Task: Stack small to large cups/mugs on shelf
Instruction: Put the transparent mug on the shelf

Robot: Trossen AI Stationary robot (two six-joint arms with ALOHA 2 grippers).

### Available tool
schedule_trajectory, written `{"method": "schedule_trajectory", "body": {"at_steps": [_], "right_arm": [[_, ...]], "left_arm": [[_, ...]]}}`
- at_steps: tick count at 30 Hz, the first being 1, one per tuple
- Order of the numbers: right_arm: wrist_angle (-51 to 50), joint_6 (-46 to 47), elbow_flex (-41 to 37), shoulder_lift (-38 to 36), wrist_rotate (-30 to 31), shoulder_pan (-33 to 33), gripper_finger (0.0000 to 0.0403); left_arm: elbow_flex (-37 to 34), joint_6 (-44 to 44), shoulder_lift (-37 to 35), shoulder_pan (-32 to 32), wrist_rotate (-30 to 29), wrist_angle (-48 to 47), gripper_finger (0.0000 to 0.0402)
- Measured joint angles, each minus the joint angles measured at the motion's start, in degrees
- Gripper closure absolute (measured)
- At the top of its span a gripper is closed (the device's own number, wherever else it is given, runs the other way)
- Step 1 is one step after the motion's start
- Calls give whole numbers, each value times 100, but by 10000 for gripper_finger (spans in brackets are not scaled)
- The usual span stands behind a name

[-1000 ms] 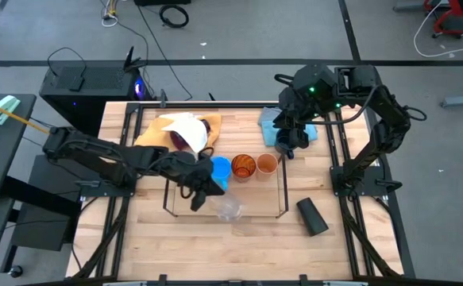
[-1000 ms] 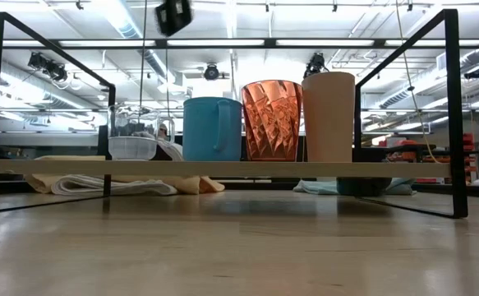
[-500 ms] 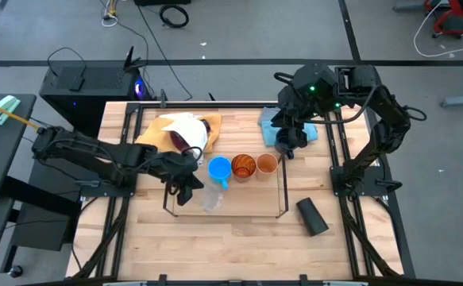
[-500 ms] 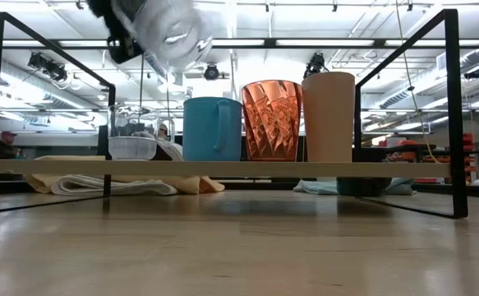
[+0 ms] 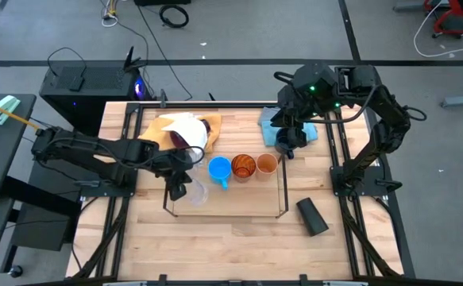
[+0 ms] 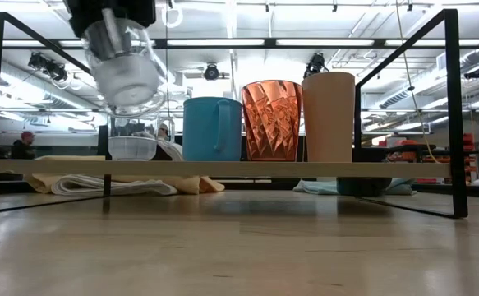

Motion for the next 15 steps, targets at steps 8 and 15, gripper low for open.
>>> {"method": "schedule_trajectory", "body": {"at_steps": [8,15], "right_arm": [[111,-10,0,0,0,0,334],[119,-15,0,-4,0,-2,334]], "left_arm": [[6,129,80,0,174,-152,386],[76,335,481,-40,469,-256,386]]}}
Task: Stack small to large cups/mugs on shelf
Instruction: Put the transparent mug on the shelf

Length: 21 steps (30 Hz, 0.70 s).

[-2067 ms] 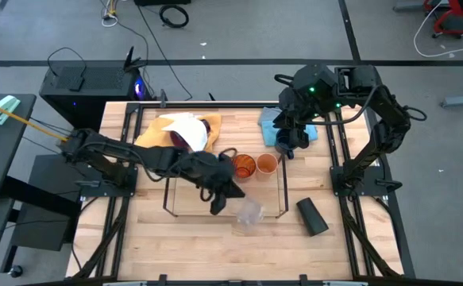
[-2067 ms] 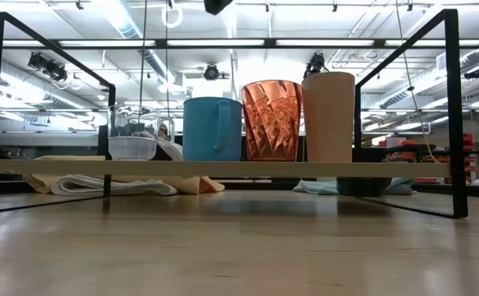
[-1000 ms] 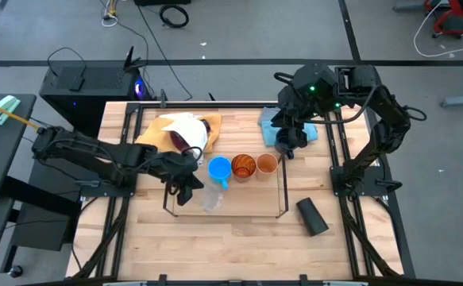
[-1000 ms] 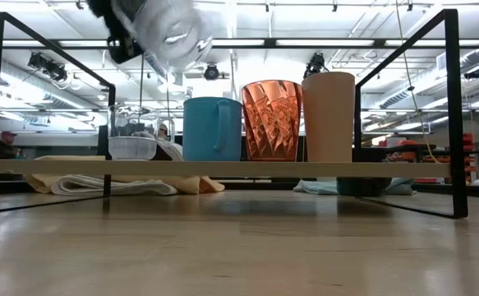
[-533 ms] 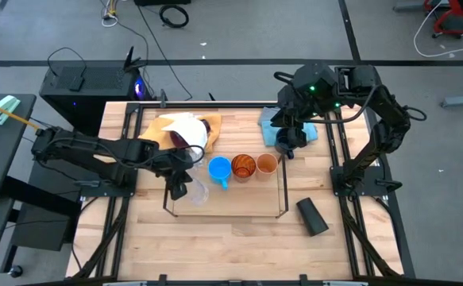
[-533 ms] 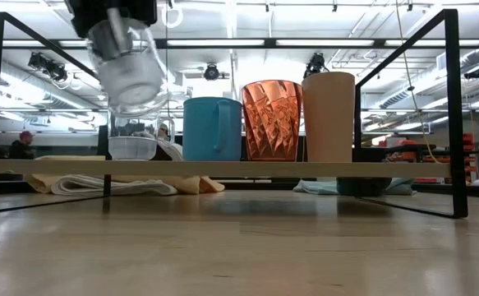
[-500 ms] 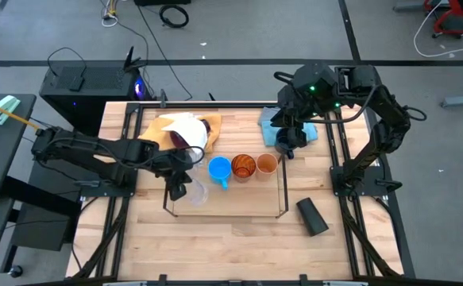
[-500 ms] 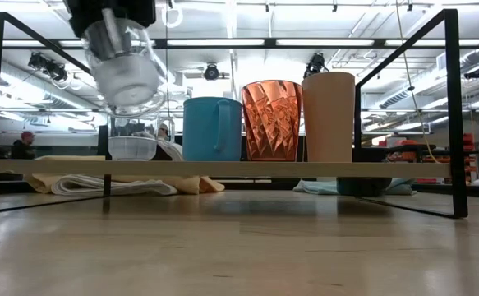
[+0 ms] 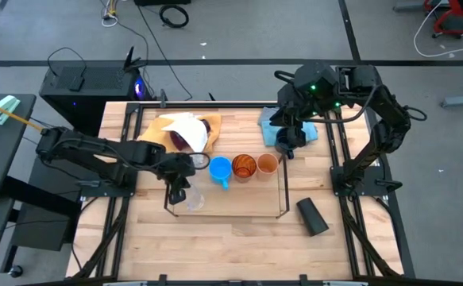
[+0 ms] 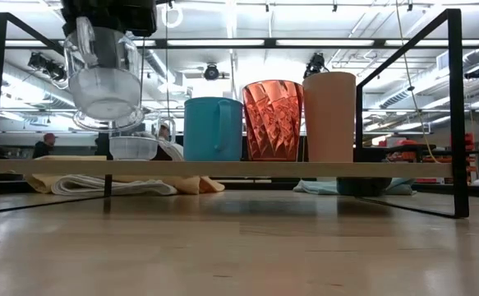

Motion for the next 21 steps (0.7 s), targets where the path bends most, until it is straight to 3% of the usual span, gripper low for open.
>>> {"method": "schedule_trajectory", "body": {"at_steps": [12,21], "right_arm": [[3,9,0,0,0,0,334],[-13,2,0,0,0,0,334]], "left_arm": [[845,816,755,77,-307,-633,383],[955,1190,1075,69,-364,-969,392]]}}
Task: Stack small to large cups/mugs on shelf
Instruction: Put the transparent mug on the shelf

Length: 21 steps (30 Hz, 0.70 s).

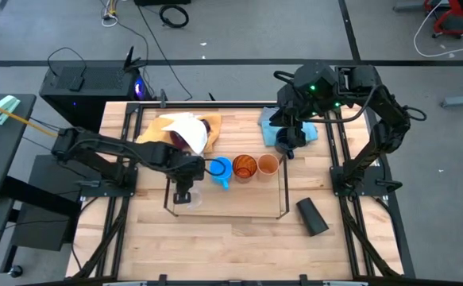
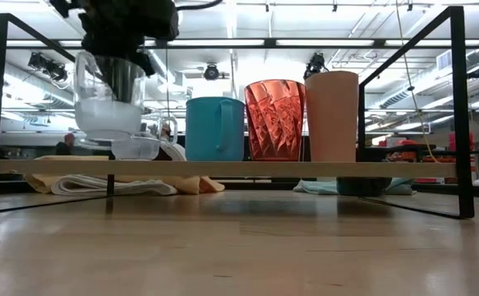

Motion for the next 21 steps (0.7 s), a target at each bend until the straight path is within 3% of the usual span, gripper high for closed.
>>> {"method": "schedule_trajectory", "body": {"at_steps": [4,10,17,21], "right_arm": [[2,-28,0,0,0,0,334],[4,-56,0,0,0,2,334],[7,-103,0,0,0,0,334],[7,-111,0,0,0,1,334]], "left_arm": [[3,29,65,4,-8,6,376],[1,164,111,-44,-16,22,394],[3,138,107,-44,-16,77,375],[3,140,107,-59,-14,75,387]]}}
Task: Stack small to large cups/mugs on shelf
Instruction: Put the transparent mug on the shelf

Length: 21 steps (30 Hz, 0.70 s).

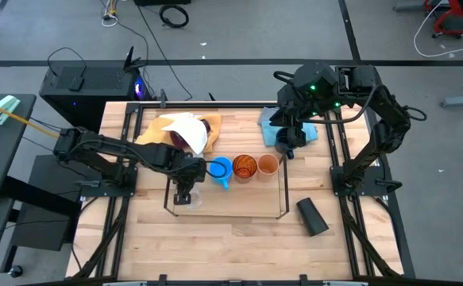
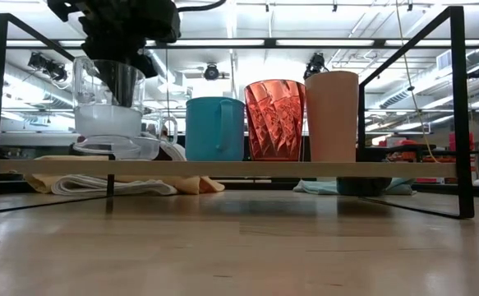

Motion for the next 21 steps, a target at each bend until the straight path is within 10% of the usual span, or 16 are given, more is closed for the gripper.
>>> {"method": "schedule_trajectory", "body": {"at_steps": [21], "right_arm": [[4,-26,0,0,0,1,334]], "left_arm": [[0,-12,30,-111,-66,86,383]]}}
